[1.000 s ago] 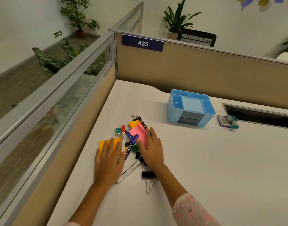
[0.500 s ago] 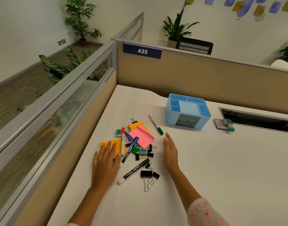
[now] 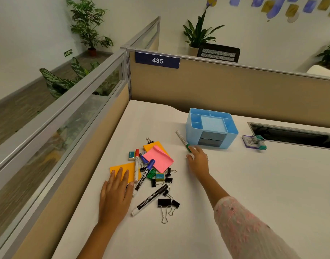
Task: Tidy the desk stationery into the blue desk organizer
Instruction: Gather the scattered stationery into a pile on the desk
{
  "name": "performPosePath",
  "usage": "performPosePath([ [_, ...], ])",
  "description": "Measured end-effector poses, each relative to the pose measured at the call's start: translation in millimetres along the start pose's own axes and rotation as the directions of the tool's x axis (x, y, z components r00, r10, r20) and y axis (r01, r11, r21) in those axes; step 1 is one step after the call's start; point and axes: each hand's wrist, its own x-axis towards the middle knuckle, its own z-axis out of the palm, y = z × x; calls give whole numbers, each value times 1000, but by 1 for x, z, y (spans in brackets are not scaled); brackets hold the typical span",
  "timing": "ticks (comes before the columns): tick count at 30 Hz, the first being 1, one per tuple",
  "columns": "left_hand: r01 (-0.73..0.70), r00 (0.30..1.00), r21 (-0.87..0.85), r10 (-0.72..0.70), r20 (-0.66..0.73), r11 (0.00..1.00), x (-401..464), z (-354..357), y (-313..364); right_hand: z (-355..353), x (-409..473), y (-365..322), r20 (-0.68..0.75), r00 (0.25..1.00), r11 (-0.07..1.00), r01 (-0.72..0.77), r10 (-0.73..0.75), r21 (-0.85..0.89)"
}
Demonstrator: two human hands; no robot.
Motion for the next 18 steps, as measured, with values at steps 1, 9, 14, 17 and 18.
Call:
performPosePath([
  [1,-4,1000,20,4,7,1000,0,0,1,1,7,-1,-2,1000,999,21,-21,-31],
  [9,-11,998,99,4,68,995,1,-1,3,13,22,-23,-195,977,994,-66,82,87],
  [14,-7,997,110,-2,78,994,3,0,1,16,-33,-69,-276,958,923,36,77,383],
  [17,-2,996,101,-7,84,995,4,1,0,30,-82,-96,-204,978,902,124,-41,413],
  [18,4,997,94,-11,80,996,4,1,0,37,-95,-102,-185,979,909,157,-91,385],
])
